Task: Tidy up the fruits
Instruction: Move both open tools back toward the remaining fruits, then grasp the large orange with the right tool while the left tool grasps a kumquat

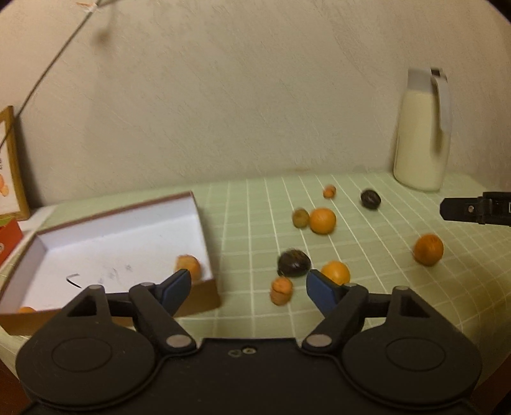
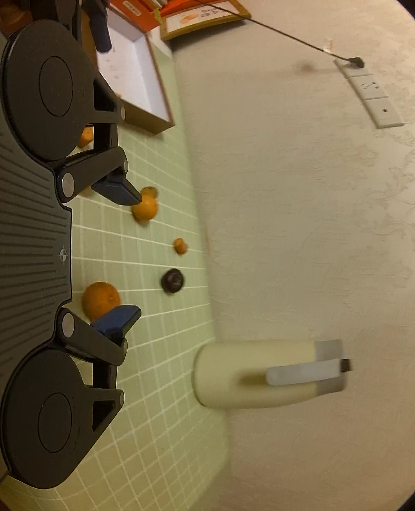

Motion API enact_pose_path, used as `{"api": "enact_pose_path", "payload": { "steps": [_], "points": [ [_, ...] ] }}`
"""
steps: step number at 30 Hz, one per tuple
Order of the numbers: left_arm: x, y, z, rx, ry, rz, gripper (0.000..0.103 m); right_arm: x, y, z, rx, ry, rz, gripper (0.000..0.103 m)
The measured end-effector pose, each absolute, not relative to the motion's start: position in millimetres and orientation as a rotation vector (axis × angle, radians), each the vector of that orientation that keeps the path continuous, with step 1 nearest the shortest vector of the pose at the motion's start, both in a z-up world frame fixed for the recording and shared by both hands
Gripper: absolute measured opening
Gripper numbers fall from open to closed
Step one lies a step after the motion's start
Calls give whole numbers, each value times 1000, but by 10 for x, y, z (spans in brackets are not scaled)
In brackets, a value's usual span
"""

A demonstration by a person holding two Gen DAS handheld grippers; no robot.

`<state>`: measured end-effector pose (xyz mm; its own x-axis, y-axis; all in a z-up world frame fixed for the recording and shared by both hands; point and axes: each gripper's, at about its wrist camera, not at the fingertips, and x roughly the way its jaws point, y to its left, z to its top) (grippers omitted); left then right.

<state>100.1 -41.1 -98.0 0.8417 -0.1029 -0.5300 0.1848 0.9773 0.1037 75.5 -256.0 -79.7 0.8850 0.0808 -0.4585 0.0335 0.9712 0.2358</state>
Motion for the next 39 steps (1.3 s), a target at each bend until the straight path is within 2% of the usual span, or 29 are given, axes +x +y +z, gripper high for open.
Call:
{"api": "enact_pose_path", "payload": {
  "steps": [5,7,10,13,17,22,27,34,36,39],
  "points": [
    [1089,-515,-1088,159,572,-163,72,802,-2532,-905,215,509,17,69],
    [1137,-544,-1126,157,585,-165,70,835,-2588,-955,233,523,4,60],
    [1200,-603,-1183,169,595,-166,65,894,-2663,-1030,252,548,-12,52],
    [1252,-654,-1250,180,608,-164,58,918,-2713,-1073,268,557,-20,51],
    [1332,-689,-1327,181,623,-163,42,946,-2736,-1091,271,562,-21,51],
    [1413,-704,-1374,170,627,-145,41,995,-2729,-1122,269,566,-26,51],
    [1479,-722,-1427,157,641,-138,30,1073,-2745,-1179,285,586,-30,51],
    [1514,-771,-1492,158,644,-143,28,1186,-2778,-1243,286,603,-50,51],
    [1523,-774,-1493,150,644,-152,17,1214,-2787,-1259,287,606,-55,51],
    [1529,-774,-1502,147,642,-149,14,1256,-2791,-1283,289,612,-59,51]
  ]
}}
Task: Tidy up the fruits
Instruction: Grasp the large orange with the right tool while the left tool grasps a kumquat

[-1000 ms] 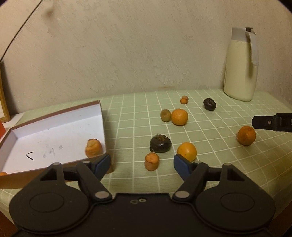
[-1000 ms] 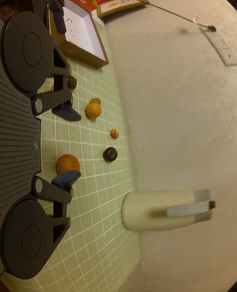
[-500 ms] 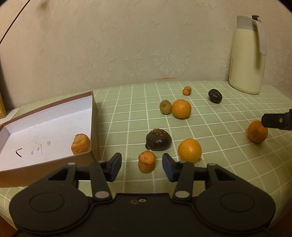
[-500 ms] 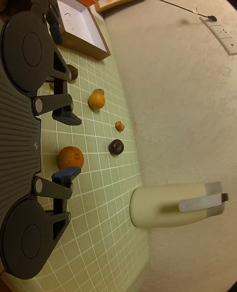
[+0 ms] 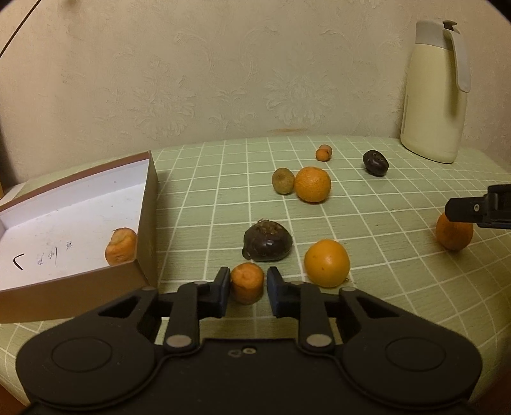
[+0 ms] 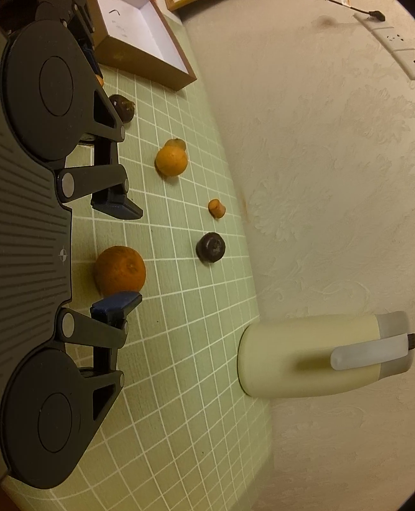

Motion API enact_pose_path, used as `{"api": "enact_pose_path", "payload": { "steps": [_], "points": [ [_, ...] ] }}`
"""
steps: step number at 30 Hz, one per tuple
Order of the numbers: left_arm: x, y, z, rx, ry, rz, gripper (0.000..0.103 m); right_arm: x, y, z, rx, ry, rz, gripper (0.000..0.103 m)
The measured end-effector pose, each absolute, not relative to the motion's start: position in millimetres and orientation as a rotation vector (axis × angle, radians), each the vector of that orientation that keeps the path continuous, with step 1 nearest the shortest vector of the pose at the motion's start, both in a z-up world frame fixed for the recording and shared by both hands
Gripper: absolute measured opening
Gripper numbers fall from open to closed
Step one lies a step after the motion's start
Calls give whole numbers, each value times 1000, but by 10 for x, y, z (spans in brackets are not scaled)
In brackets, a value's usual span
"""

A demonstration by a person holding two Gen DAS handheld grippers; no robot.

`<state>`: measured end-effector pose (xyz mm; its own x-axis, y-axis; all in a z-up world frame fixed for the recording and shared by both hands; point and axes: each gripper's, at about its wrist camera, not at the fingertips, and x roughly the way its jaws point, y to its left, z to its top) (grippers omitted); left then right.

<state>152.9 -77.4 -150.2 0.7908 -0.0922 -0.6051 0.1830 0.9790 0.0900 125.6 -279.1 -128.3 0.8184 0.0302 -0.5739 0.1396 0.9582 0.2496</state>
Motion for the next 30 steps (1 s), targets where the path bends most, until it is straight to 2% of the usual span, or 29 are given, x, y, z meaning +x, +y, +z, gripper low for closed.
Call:
{"api": "enact_pose_path", "payload": {
  "steps": [19,20,21,22,30],
  "points": [
    [1534,-774,-1515,148,634,-152,13,1441,-2864,-1474,310,655,-106,51],
    [1533,-775,-1514,149,634,-151,13,1440,-2864,-1483,314,656,-106,51],
    [1533,-773,-1514,146,634,-151,13,1438,-2867,-1488,318,655,-107,44],
    [1536,-768,-1513,141,636,-151,13,1437,-2868,-1488,314,654,-110,43],
    [1531,-773,-1509,145,636,-149,13,1420,-2865,-1481,317,658,-104,43]
  ]
}}
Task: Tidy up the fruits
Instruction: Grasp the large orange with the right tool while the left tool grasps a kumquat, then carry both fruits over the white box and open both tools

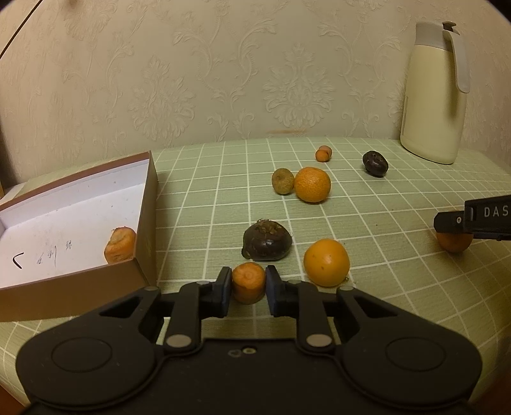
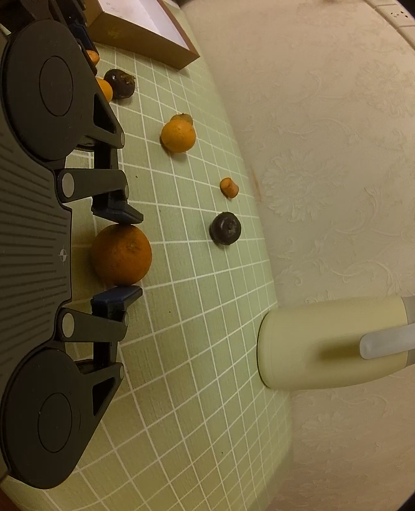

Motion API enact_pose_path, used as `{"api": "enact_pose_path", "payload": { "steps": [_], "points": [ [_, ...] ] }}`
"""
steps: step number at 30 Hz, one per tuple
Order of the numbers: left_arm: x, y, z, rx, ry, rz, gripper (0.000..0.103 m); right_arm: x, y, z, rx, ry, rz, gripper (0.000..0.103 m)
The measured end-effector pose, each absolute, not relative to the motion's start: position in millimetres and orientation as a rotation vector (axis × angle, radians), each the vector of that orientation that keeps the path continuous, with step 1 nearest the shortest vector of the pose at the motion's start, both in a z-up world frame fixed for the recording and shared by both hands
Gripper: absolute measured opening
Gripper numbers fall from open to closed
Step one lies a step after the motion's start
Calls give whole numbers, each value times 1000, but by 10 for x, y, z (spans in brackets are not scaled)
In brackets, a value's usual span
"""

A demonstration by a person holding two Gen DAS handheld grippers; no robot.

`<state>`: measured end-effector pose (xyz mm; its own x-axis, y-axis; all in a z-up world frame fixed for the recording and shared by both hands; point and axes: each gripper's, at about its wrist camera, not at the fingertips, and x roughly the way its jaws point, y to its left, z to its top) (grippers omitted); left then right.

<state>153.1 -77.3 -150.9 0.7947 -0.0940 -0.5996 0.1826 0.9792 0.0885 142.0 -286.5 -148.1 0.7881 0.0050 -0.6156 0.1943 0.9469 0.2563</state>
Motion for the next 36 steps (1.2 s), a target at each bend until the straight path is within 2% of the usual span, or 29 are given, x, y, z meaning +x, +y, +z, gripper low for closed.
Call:
{"api": "enact_pose_path", "payload": {
  "steps": [23,36],
  "points": [
    [1338,-661,-1374,134,648,-184,12,1080,-2318,-1309,226,666,89,42],
    [995,-331,-1029,109,595,-157,12,785,-1923,-964,197,593,206,42]
  ]
}}
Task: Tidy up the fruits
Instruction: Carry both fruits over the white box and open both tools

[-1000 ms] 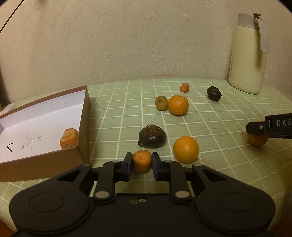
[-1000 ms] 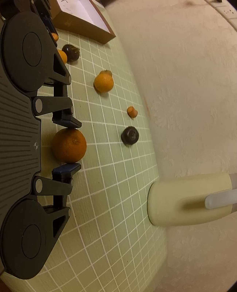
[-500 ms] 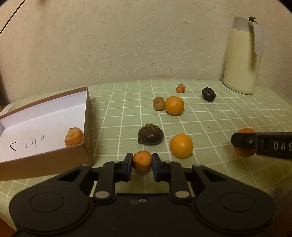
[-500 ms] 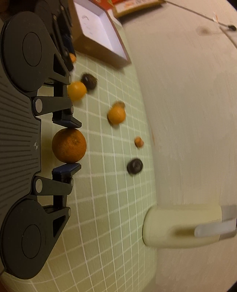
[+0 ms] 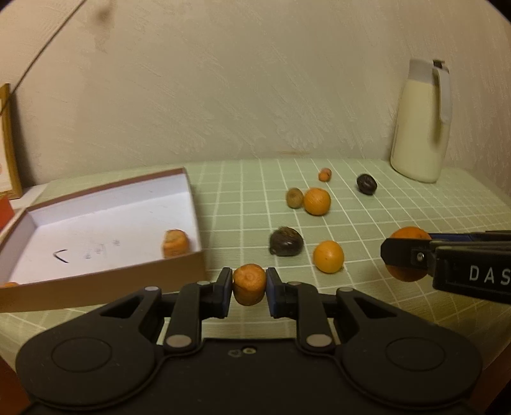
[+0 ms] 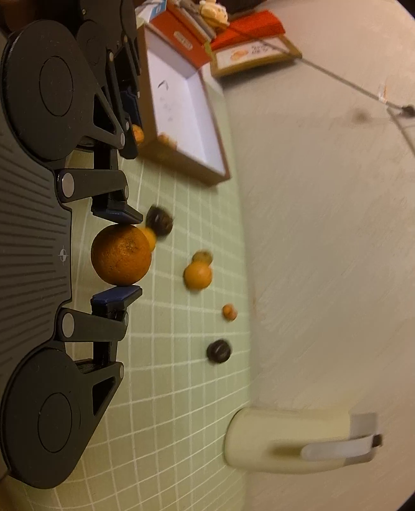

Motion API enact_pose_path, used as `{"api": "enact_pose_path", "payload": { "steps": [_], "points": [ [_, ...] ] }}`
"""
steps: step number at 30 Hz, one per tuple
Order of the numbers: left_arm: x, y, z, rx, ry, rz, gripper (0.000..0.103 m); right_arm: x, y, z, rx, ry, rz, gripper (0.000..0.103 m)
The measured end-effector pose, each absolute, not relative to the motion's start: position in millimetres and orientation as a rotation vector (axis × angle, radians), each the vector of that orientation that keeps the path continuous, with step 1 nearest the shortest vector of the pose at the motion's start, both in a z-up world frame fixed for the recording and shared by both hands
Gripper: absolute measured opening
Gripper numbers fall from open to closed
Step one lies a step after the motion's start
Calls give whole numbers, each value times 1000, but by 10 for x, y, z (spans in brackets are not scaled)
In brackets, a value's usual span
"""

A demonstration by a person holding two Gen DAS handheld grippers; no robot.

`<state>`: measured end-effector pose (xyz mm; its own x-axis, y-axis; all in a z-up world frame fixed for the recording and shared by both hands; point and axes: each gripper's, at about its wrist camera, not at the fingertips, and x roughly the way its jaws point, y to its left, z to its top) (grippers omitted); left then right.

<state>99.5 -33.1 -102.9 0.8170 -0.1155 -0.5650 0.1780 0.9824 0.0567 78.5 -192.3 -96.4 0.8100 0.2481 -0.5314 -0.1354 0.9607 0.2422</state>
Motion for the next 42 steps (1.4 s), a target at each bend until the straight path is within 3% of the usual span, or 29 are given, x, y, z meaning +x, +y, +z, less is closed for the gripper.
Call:
{"api": "enact_pose_path", "payload": {
  "steps": [16,42],
  "points": [
    [735,342,-571,53,514,-14,12,679,-1335,-678,185,508,369,42],
    [811,1177,-390,-1,467,164,12,1009,-775,-607,163,460,468,42]
  ]
}}
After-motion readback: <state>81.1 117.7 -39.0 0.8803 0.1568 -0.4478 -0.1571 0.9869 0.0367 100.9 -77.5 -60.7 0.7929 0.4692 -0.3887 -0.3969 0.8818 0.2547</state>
